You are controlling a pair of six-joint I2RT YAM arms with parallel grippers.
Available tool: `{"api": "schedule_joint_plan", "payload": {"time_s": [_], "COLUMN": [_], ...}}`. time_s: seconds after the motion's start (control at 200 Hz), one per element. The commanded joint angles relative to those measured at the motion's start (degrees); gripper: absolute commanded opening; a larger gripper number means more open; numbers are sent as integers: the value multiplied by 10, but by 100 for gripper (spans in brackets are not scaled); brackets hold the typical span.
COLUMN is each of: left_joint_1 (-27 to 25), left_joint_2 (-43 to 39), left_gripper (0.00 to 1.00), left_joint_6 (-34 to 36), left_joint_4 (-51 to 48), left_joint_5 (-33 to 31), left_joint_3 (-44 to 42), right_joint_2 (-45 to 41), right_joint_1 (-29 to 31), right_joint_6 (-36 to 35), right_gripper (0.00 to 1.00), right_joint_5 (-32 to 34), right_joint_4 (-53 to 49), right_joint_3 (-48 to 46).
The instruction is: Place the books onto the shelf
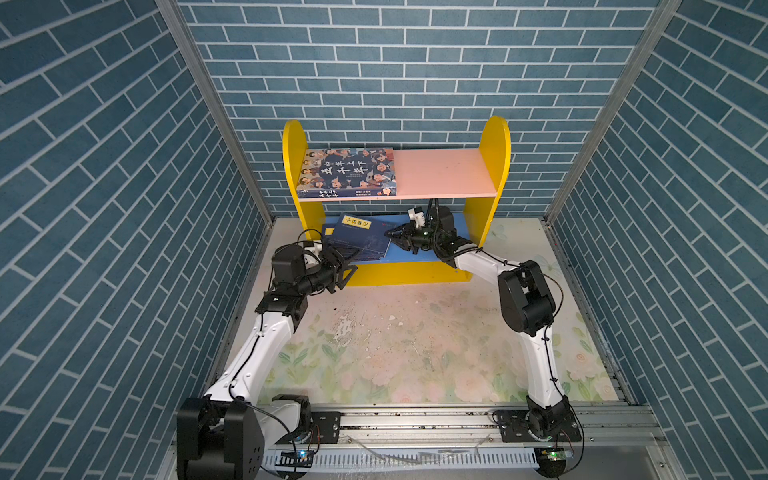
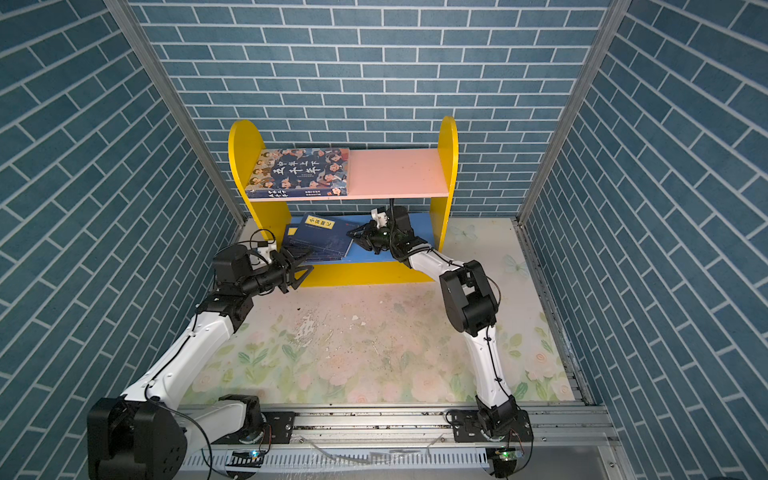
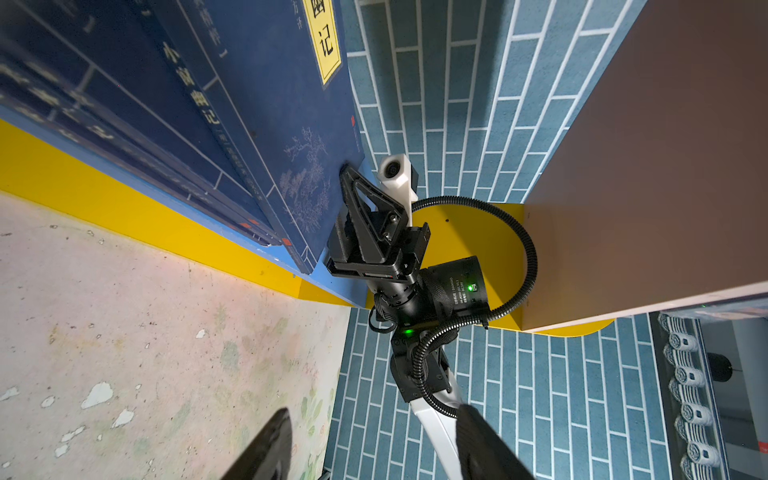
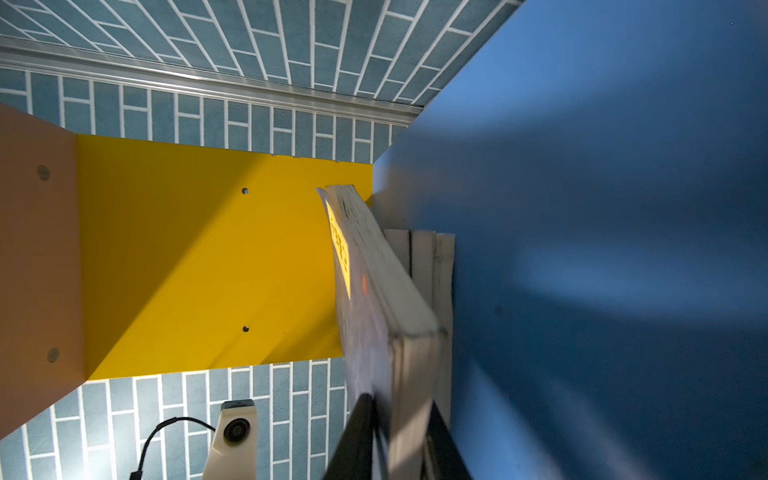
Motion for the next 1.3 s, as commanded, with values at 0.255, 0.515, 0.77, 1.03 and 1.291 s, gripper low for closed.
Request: {"api": "schedule_joint_plan", "payload": {"time_s": [0.255,0.515,0.77,1.03,1.291], "left_joint_1": [12,20,27,31,33], "left_joint_2": [2,2,5,9,12], "left_gripper": [65,65,65,65,65], "left_joint_6": [3,4,3,1,-4], "left_joint_4": [12,12,14,15,23], "left_joint_5": [11,10,8,10,9], "left_joint_3": [21,20,24,23,24], "right_joint_2": [-3,-1,41,77,104], "right_joint_1": [-5,-26,-28,-27,-25], "right_joint_6": [-90,-117,-122,-143,-171], "right_gripper": [0,0,0,0,0], "right_joint_5": [-39,-82,-114,-139,-146], "right_joint_4": [-116,-154,-189,-230,-289], "right_joint_3": [47,67,147,207,262]}}
